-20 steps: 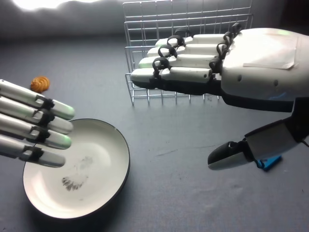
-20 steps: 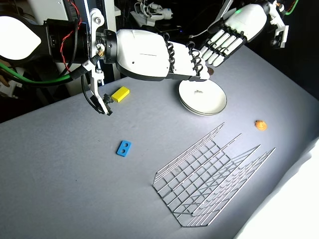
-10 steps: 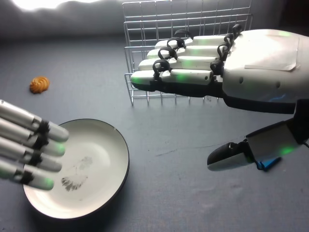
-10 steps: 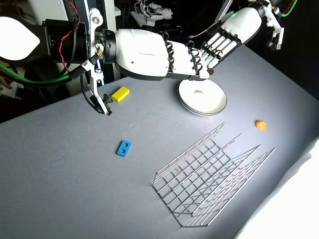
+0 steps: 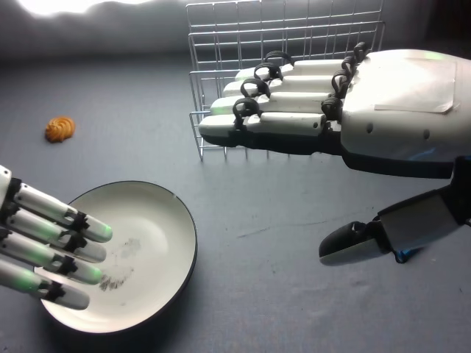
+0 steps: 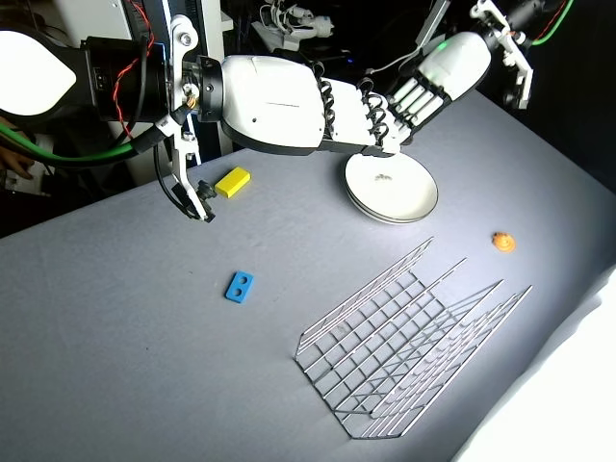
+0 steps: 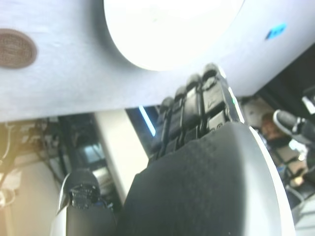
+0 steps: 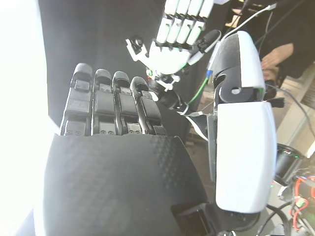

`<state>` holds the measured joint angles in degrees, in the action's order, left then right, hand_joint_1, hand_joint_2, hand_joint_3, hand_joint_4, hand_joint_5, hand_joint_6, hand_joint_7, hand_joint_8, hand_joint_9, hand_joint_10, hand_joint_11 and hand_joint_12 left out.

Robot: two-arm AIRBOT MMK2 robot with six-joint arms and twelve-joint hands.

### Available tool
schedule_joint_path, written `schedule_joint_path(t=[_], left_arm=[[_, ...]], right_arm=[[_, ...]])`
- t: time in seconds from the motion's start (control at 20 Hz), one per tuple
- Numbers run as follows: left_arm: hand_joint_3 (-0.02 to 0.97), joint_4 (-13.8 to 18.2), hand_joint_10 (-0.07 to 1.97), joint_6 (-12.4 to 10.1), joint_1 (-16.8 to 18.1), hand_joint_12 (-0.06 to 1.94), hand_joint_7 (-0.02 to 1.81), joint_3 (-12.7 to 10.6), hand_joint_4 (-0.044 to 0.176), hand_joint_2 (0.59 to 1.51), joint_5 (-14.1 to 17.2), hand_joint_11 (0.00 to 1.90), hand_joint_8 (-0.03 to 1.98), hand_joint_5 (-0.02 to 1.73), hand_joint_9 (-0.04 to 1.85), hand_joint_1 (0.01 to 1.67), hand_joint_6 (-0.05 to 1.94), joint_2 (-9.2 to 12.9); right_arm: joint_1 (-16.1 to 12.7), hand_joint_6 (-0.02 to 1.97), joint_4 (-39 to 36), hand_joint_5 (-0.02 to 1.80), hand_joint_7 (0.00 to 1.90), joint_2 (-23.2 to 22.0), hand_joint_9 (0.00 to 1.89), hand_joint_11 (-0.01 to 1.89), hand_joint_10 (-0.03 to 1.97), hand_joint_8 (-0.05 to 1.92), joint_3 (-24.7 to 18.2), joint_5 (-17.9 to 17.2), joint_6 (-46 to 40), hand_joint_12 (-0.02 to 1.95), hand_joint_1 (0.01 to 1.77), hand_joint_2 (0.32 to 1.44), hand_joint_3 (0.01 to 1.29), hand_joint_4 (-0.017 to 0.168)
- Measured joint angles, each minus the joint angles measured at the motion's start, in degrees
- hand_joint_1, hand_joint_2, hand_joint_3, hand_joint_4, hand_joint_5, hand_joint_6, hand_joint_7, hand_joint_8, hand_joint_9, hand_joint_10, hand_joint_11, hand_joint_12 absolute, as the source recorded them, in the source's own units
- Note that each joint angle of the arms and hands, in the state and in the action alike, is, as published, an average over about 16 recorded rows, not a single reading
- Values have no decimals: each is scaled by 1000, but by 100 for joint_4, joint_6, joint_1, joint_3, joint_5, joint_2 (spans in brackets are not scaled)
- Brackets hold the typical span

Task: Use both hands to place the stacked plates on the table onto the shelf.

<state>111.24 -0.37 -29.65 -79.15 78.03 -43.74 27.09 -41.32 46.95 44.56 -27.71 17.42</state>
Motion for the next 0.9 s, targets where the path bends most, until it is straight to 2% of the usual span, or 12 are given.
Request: schedule_joint_path(t=[0.35, 0.9], left_arm=[[13, -217, 19, 76, -359, -1, 14, -85, 2, 1030, -354, 16, -17, 19, 19, 15, 5, -228], [12, -417, 19, -89, -766, 1, 15, -196, 2, 1031, -928, 15, -16, 19, 19, 16, 6, -466]], right_arm=[[0, 20, -237, 22, 21, -13, 15, 21, 3, 14, 0, -169, -173, 11, 848, 1012, 14, -3], [64, 21, -520, 22, 22, -14, 14, 25, 3, 15, 0, -331, -146, 11, 841, 1001, 15, -2]])
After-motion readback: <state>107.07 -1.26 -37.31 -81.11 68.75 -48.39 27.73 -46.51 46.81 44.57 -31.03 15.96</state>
